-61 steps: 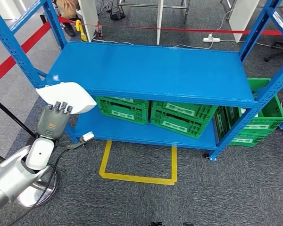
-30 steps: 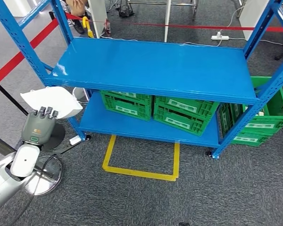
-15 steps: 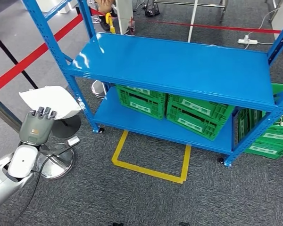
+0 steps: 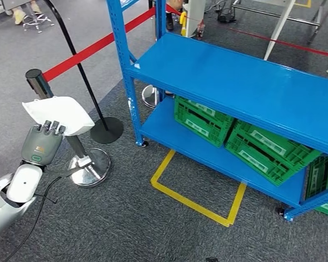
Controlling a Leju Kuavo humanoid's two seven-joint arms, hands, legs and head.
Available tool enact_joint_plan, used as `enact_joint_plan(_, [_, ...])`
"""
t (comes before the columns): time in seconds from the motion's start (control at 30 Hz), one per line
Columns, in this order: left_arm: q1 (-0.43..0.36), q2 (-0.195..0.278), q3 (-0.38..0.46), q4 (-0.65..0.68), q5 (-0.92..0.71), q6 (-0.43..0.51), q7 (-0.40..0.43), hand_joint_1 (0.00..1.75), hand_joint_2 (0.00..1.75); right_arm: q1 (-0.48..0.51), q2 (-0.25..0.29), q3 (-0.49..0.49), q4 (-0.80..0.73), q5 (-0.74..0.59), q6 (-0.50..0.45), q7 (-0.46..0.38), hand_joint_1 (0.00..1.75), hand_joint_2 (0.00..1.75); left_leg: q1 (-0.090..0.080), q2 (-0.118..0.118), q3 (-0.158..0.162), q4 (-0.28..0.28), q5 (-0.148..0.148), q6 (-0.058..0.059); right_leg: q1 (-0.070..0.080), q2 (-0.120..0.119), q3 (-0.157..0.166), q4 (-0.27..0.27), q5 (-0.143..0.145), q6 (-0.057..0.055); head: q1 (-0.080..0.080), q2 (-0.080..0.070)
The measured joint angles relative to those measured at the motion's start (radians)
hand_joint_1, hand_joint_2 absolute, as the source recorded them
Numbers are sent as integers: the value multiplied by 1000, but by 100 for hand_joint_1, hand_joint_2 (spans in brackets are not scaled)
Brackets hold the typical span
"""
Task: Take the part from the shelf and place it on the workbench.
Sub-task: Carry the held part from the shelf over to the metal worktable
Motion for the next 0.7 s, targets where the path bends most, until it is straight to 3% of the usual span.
enact_joint_plan(0.07, [-1, 3, 5, -6, 0, -1, -5, 175, 175, -1, 0, 0, 0, -2, 0, 0, 0, 0, 1, -29, -3, 5, 0, -5, -7, 43, 59, -131, 58, -4, 0, 0])
enact_joint_plan(0.13, [-2, 7, 10, -13, 0, -1, -11, 175, 175, -2, 0, 0, 0, -3, 0, -1, 0, 0, 3, -53, -13, 9, 5, -16, -10, 71, 87, -189, 69, -7, -1, 0])
enact_joint_plan(0.2, [2, 15, 15, -17, 0, -1, -15, 175, 175, -2, 1, 0, 0, -4, 0, -1, 0, 0, 8, -73, -20, 5, 13, -29, -9, 55, 91, -194, 72, -15, -1, 0])
enact_joint_plan(0.27, [4, 24, 20, -21, 0, -2, -16, 175, 175, -4, 2, 0, 0, -4, 2, -2, 0, 0, 5, -39, -34, 26, -2, -40, -11, 33, 93, -200, 78, -28, -8, 0])
enact_joint_plan(0.33, [-2, 27, 24, -27, 0, -3, -17, 175, 175, -3, 2, 0, 0, -5, 3, -3, 0, 0, 2, 24, -80, 122, -54, -50, -11, 7, 94, -204, 80, -36, -17, 0])
enact_joint_plan(0.37, [-4, 27, 24, -30, 0, -4, -17, 175, 175, -2, 2, 0, 0, -5, 3, -3, 0, 0, 4, 41, -113, 189, -83, -54, -10, -7, 94, -205, 80, -38, -19, 0])
enact_joint_plan(0.43, [0, 25, 23, -33, 0, -6, -18, 175, 175, 0, 2, 0, 0, -5, 3, -3, 0, 0, 8, 53, -158, 283, -111, -60, -10, -32, 93, -205, 78, -39, -20, 0])
enact_joint_plan(0.47, [1, 25, 23, -34, 0, -6, -19, 175, 175, 0, 2, 0, 0, -5, 3, -3, 0, 0, 10, 54, -166, 298, -111, -61, -10, -39, 93, -205, 78, -39, -20, 0])
enact_joint_plan(0.57, [2, 25, 23, -34, 0, -7, -19, 175, 175, 0, 2, 0, 0, -5, 3, -3, 0, 0, 11, 54, -165, 298, -105, -62, -10, -45, 94, -205, 77, -39, -20, 0])
enact_joint_plan(0.6, [2, 26, 24, -35, 0, -6, -19, 175, 175, 0, 2, 0, 0, -5, 3, -3, 0, 0, 11, 58, -145, 259, -83, -62, -10, -53, 94, -205, 77, -38, -20, 0])
enact_joint_plan(0.7, [0, 29, 25, -45, 0, -5, -18, 175, 175, -2, 2, 0, 0, -5, 4, -3, 0, 0, 1, 111, -27, 34, 3, -40, 1, -119, 113, -214, 65, -12, -19, 0])
